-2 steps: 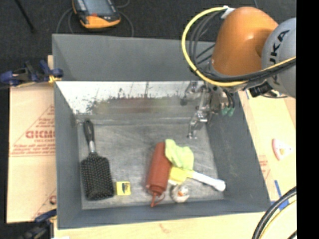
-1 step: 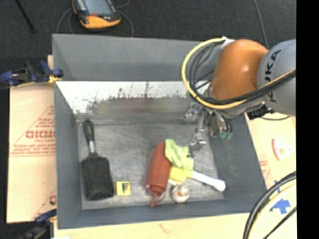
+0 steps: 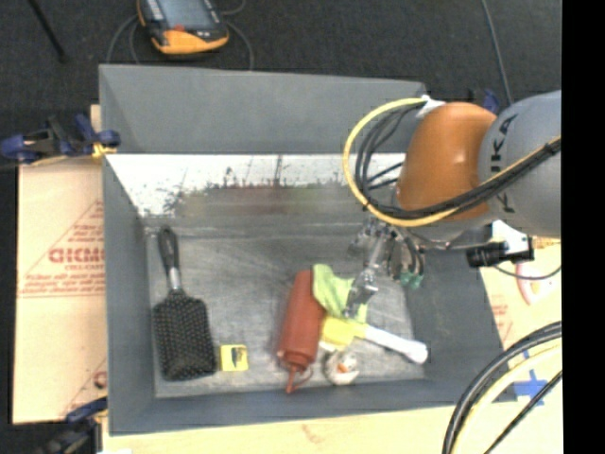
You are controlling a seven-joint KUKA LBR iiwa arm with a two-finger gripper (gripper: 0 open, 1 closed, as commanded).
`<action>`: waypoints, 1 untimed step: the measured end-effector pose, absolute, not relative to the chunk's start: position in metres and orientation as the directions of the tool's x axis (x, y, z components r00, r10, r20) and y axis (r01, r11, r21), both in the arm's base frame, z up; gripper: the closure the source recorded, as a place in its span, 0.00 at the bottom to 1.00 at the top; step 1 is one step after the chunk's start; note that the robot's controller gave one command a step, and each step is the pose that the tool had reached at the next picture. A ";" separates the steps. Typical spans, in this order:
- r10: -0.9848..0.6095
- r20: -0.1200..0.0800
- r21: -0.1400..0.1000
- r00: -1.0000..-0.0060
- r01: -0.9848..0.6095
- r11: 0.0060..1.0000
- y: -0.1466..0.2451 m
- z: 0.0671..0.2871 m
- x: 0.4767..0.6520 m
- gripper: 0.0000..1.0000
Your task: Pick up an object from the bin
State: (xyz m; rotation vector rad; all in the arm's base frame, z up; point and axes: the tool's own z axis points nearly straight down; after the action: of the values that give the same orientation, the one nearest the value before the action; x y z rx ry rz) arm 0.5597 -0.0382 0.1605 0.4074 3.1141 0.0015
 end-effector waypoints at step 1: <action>0.238 -0.003 -0.001 -0.971 0.238 0.971 -0.059 0.138 0.517 0.00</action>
Offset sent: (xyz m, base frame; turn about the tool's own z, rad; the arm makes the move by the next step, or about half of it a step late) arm -0.0521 -0.0223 -0.0905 0.0445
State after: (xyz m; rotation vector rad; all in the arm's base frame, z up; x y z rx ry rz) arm 0.5174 -0.0593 0.1384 0.3757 3.1159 -0.0021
